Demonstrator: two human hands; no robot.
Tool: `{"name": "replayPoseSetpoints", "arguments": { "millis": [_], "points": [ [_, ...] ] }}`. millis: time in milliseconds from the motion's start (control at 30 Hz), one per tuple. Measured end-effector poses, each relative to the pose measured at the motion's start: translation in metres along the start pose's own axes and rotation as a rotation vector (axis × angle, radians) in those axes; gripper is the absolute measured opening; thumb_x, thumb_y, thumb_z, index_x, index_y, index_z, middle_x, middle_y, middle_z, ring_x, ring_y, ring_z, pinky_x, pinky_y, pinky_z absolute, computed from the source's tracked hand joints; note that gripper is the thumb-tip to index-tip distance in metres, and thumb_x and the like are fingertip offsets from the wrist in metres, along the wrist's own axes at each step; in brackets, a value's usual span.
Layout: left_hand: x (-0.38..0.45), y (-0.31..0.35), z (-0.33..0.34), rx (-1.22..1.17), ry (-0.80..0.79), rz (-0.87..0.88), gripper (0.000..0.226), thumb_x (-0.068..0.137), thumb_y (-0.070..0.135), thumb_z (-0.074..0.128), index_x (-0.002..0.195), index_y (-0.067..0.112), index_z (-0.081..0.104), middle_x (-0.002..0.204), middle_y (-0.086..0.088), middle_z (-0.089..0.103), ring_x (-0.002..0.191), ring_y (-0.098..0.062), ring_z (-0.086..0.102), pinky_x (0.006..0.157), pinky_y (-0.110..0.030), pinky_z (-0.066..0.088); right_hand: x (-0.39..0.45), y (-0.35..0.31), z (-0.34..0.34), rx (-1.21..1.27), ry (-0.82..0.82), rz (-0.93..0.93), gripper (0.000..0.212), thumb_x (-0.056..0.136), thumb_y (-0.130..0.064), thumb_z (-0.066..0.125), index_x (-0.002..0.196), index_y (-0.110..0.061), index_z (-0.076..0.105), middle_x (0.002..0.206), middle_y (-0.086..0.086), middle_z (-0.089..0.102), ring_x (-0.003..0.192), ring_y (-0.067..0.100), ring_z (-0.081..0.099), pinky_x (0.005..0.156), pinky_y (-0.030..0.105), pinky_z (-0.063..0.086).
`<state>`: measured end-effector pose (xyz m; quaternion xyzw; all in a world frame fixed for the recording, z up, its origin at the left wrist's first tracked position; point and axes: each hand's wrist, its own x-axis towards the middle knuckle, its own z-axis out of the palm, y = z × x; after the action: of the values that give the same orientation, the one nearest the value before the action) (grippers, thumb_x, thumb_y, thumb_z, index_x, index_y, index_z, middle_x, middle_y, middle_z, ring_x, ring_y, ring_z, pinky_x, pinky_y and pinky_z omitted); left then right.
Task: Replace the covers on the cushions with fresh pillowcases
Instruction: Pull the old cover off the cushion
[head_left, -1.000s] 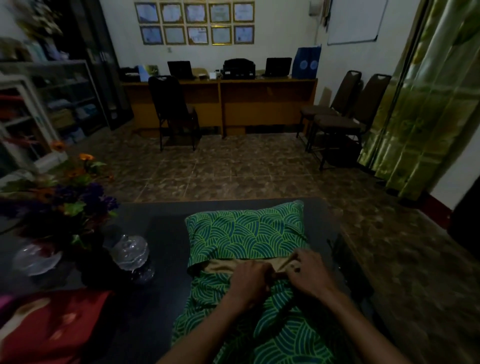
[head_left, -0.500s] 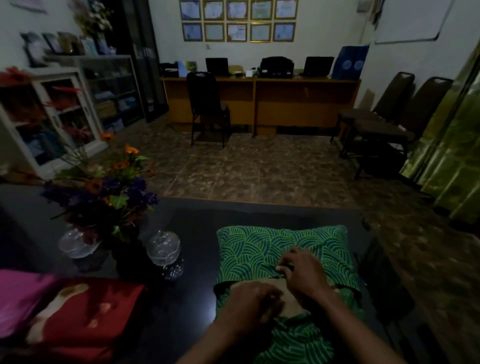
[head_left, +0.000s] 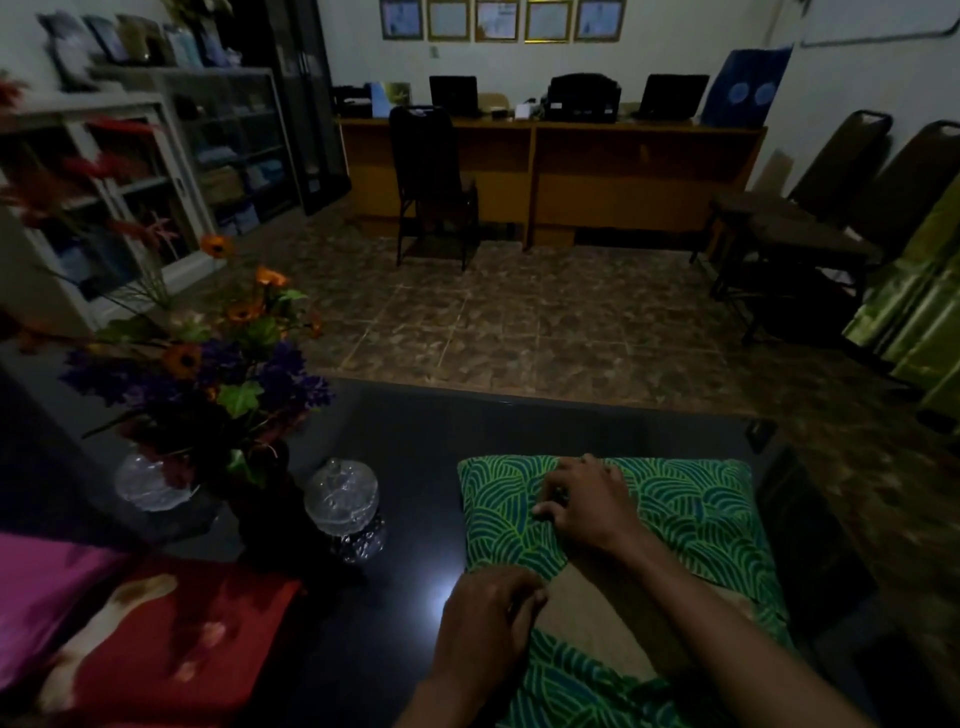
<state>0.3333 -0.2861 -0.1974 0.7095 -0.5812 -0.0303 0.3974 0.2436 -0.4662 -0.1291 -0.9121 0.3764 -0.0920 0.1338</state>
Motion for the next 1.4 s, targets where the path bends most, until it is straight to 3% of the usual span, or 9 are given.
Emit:
{"name": "replayPoseSetpoints", "arguments": {
  "millis": [167,300,367,467,567,767,1000,1200,1400],
  "points": [
    [0.046,-0.033,-0.001,-0.106,0.049,-0.221,0.034,0.085,0.052,0.061,0.114,0.037,0.065,0.117,0.02,0.06,0.11,-0.001,0.056,0.094,-0.028,0.048,0.021,0.003,0.004,0.028,0.187,0.073,0.017,0.091,-0.049,0.067,0.088,-0.032,0.067,0.096,-0.013,0.059,0.098,0.015,0.053,0.082,0.035,0.034],
    [0.093,-0.058,0.007,-0.108,-0.191,-0.432,0.063,0.087,0.05,0.069,0.143,0.024,0.055,0.152,-0.002,0.044,0.14,-0.019,0.04,0.115,-0.03,0.033,-0.003,0.004,0.005,0.081,0.281,0.015,0.018,0.083,-0.049,0.074,0.086,-0.035,0.063,0.09,-0.013,0.05,0.089,0.012,0.05,0.081,0.034,0.036],
    [0.101,-0.058,0.01,-0.142,-0.2,-0.465,0.05,0.086,0.041,0.076,0.131,0.022,0.065,0.14,-0.003,0.056,0.133,-0.02,0.05,0.106,-0.024,0.038,-0.03,0.0,0.001,0.122,0.329,-0.018,0.024,0.079,-0.051,0.074,0.083,-0.035,0.057,0.086,-0.015,0.047,0.081,0.007,0.047,0.077,0.032,0.036],
    [0.101,-0.044,0.003,-0.125,-0.125,-0.504,0.016,0.084,0.033,0.077,0.094,0.021,0.075,0.097,0.004,0.068,0.095,-0.016,0.066,0.077,-0.024,0.046,-0.072,-0.011,0.002,0.071,0.192,0.027,0.037,0.075,-0.069,0.064,0.078,-0.033,0.056,0.079,-0.017,0.05,0.075,0.006,0.048,0.071,0.032,0.04],
    [0.098,-0.037,-0.004,-0.107,-0.106,-0.496,0.011,0.087,0.025,0.073,0.08,0.017,0.074,0.079,0.001,0.071,0.077,-0.019,0.067,0.065,-0.027,0.045,-0.093,-0.013,0.015,-0.021,0.132,0.041,0.047,0.072,-0.078,0.058,0.089,-0.034,0.062,0.09,-0.017,0.055,0.086,0.011,0.054,0.075,0.036,0.046],
    [0.081,-0.032,-0.015,-0.063,-0.062,-0.451,0.013,0.09,0.019,0.062,0.084,0.014,0.073,0.084,-0.008,0.074,0.083,-0.029,0.066,0.065,-0.029,0.037,-0.102,-0.027,0.037,-0.004,0.238,0.123,0.031,0.075,-0.061,0.07,0.074,-0.031,0.063,0.081,-0.013,0.058,0.085,0.015,0.058,0.07,0.035,0.042],
    [0.068,-0.022,-0.048,0.022,-0.159,-0.455,0.019,0.087,0.033,0.062,0.087,0.017,0.072,0.088,-0.009,0.073,0.094,-0.035,0.066,0.07,-0.031,0.043,-0.121,-0.037,0.01,0.237,0.079,0.153,0.022,0.083,-0.039,0.075,0.069,-0.025,0.066,0.068,-0.013,0.063,0.068,0.004,0.058,0.064,0.027,0.042],
    [0.088,0.011,-0.083,0.026,0.027,-0.554,0.023,0.086,0.019,0.061,0.105,0.022,0.074,0.116,0.002,0.062,0.11,-0.027,0.061,0.087,-0.034,0.045,-0.153,-0.044,-0.039,0.377,-0.093,0.078,0.013,0.085,-0.028,0.077,0.074,-0.021,0.075,0.066,-0.012,0.073,0.061,0.0,0.069,0.06,0.025,0.056],
    [0.081,0.008,-0.077,-0.19,-0.091,-0.462,0.016,0.087,0.003,0.051,0.084,0.012,0.063,0.084,-0.006,0.065,0.086,-0.027,0.058,0.071,-0.029,0.035,-0.151,-0.053,-0.052,0.184,-0.031,0.075,0.016,0.081,-0.044,0.077,0.078,-0.029,0.078,0.074,-0.013,0.073,0.069,0.0,0.065,0.066,0.031,0.055]
  ]
}}
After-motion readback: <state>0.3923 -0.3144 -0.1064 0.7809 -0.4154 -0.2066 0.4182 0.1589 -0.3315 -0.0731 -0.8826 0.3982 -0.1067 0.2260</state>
